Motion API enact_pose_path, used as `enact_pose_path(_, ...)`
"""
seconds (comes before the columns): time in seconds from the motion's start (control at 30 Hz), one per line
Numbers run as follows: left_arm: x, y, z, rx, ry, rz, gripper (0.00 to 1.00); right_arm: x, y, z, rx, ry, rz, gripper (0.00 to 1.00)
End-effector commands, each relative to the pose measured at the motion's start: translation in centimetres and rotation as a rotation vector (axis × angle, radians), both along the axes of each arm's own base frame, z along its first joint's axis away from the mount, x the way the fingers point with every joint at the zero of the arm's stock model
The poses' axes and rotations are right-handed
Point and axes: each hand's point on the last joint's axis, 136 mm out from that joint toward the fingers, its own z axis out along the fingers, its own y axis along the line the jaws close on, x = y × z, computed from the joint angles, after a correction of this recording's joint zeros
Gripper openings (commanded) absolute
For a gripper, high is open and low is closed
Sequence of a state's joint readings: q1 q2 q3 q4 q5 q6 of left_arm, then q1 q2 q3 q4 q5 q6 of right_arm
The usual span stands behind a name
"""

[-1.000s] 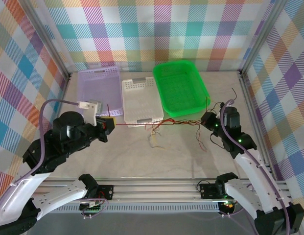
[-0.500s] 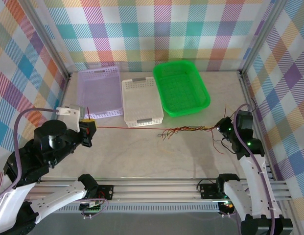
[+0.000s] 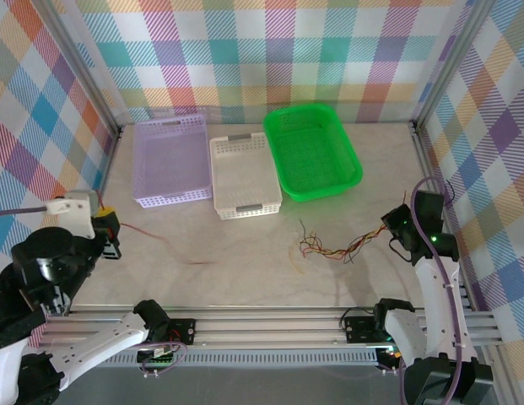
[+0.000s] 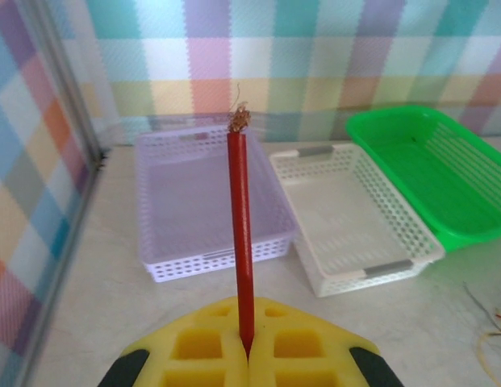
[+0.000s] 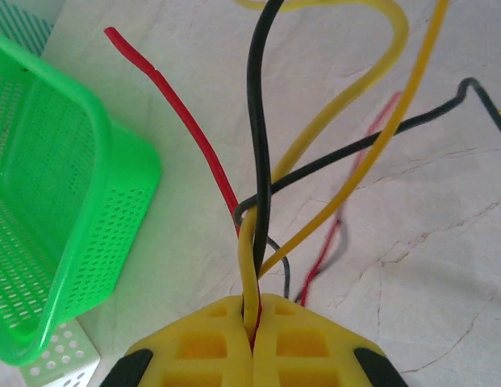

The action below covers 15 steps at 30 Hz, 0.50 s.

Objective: Untangle the cables

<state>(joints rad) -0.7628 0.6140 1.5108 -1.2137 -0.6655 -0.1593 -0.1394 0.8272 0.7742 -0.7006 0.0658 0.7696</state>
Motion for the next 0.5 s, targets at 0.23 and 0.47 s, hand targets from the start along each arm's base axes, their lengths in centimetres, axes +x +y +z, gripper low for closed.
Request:
enact_pose_path(0.23,1.5,-0.4,1.4,0.029,-0.038,0.038,0.0,1.5,2.1,1.6,0.066,-0.103,0.12,0.0)
enact_pose_path(0.47,4.6,-3.0,5.4,0.069,-0.131,0.033,0.0,2.0,3.7,2.9,0.1,-0.164,0.191,0.0)
